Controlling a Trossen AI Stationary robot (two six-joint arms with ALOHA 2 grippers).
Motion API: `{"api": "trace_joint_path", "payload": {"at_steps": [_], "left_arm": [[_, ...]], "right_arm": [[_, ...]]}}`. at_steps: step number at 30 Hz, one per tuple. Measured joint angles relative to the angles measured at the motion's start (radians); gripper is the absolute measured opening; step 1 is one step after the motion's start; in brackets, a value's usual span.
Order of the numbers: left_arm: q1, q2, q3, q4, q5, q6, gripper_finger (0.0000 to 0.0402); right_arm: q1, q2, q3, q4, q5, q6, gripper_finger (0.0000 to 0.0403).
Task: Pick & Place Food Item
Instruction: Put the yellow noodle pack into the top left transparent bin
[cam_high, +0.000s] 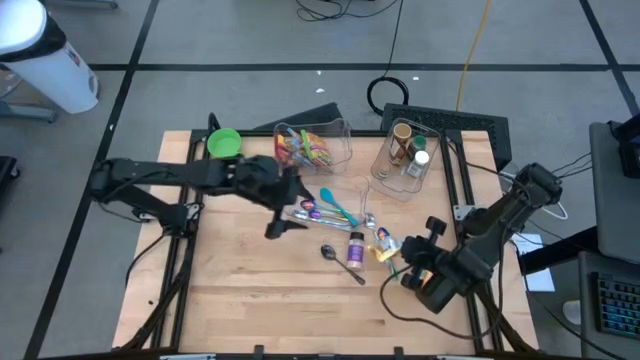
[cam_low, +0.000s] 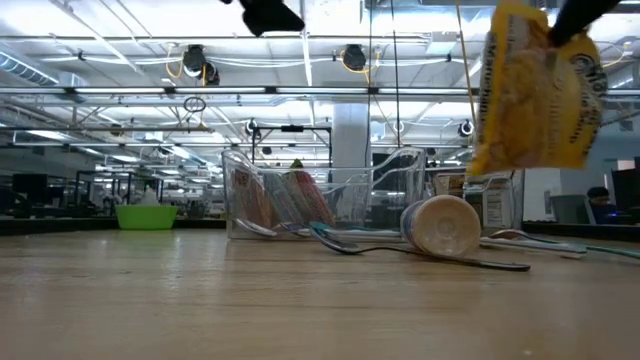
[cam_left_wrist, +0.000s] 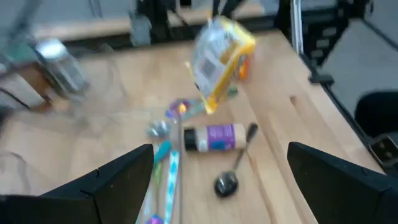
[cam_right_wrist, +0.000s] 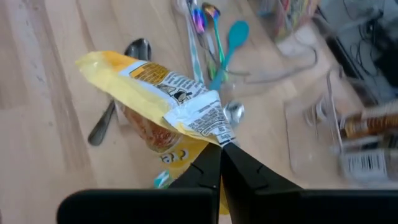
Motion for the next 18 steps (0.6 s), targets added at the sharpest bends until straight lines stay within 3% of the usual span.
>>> {"api": "trace_joint_path", "payload": {"at_steps": [5, 12, 18], "left_arm": [[-0.034, 0.140, 0.150, -0.087, -0.011, -0.001, 0.0379], [-0.087, 0.246, 0.314, -0.177, -0.162, -0.004, 0.0379], [-0.133, 0.275, 0.392, -0.192, -0.164, -0.034, 0.0379]], "right_arm": [[-0.058, -0.005, 0.000, 0.099, 0.028, -0.177, 0.0000], [-0.126, -0.008, 0.000, 0.215, 0.101, -0.380, 0.0000], [-0.223, -0.010, 0.000, 0.365, 0.046, -0.513, 0.0000]]}}
